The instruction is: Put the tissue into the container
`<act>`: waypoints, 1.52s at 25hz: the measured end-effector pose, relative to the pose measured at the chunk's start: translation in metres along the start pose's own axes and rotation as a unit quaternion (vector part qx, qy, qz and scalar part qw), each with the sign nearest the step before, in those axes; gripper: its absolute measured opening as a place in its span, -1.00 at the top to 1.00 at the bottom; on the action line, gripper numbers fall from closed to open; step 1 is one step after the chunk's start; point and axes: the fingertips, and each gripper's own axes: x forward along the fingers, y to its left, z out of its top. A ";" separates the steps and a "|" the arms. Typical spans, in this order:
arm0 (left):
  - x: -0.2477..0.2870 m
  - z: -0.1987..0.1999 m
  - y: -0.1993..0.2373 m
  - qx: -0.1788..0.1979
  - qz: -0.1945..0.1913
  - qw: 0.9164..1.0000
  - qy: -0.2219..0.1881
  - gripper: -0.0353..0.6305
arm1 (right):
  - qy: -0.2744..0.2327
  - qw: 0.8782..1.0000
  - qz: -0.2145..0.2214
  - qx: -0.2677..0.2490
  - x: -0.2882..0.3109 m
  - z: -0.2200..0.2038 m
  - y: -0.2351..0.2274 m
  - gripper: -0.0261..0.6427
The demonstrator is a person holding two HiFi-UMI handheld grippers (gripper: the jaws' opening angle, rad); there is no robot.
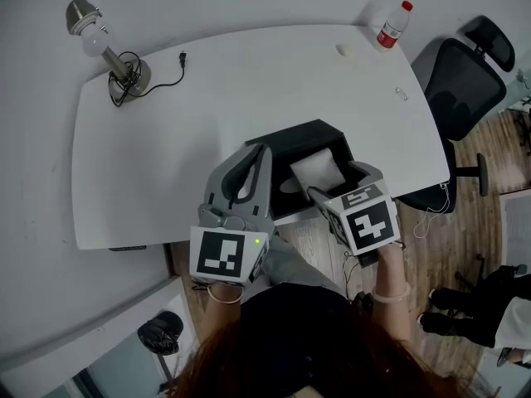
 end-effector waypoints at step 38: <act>-0.095 0.028 -0.043 0.025 0.006 0.999 -0.032 0.80 | -0.200 0.972 -0.121 0.003 -0.102 0.009 0.029 0.73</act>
